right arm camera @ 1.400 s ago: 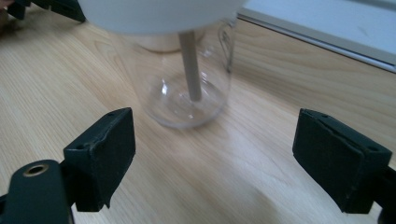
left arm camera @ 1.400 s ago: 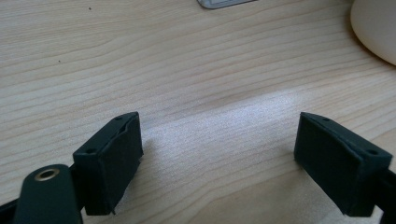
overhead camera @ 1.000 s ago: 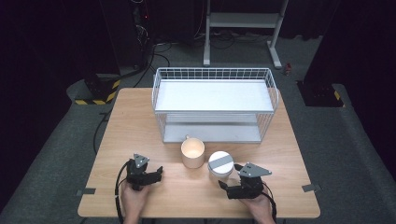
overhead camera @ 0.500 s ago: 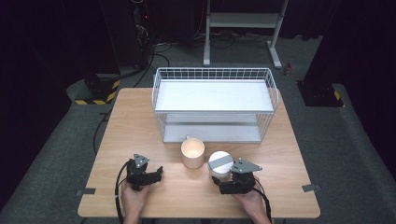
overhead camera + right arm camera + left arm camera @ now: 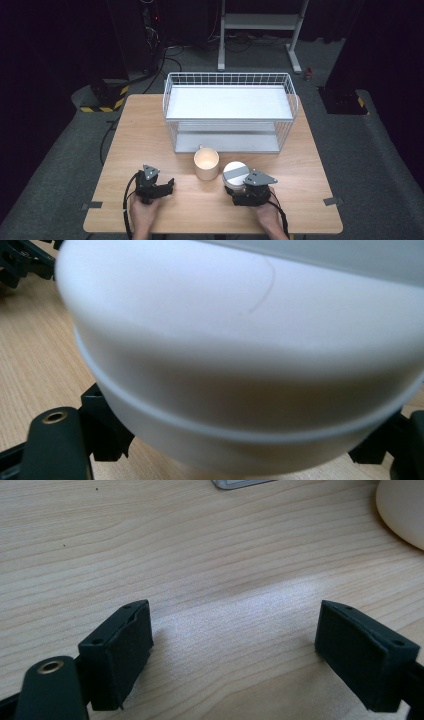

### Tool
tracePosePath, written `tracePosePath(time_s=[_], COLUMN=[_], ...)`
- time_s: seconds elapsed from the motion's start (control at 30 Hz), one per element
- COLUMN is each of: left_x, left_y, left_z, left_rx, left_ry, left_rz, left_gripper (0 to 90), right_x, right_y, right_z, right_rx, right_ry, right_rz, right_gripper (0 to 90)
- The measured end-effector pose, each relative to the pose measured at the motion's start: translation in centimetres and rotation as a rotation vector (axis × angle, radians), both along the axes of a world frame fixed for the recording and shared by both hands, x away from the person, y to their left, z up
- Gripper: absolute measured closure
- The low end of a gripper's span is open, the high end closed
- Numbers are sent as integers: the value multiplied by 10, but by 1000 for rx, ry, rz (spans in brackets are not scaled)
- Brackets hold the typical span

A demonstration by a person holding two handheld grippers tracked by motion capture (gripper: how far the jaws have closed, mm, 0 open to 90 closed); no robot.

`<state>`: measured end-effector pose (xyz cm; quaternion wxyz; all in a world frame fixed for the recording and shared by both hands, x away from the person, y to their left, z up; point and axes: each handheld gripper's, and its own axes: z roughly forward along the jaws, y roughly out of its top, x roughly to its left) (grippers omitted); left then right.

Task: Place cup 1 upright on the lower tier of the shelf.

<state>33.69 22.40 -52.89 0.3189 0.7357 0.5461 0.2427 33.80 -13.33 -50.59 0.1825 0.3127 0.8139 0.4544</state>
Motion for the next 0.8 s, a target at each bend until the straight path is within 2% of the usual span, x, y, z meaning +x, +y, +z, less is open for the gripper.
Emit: tracePosePath(time_s=[0.13, 0.33, 0.63, 0.8], left_x=[0, 0, 0, 0], left_y=[0, 0, 0, 0], left_z=[0, 0, 0, 0], left_rx=[-1, -1, -5, -7], left_ry=[0, 0, -2, -2], left_rz=[1, 0, 5, 8], left_gripper=[156, 156, 160, 160], right_x=[0, 5, 24, 32], right_y=[-3, -12, -30, -34], right_z=[1, 6, 14, 17], right_rx=[-10, 12, 30, 36], right_ry=[-9, 2, 13, 9], right_rz=[-10, -41, -119, -140], right_gripper=[183, 183, 183, 183])
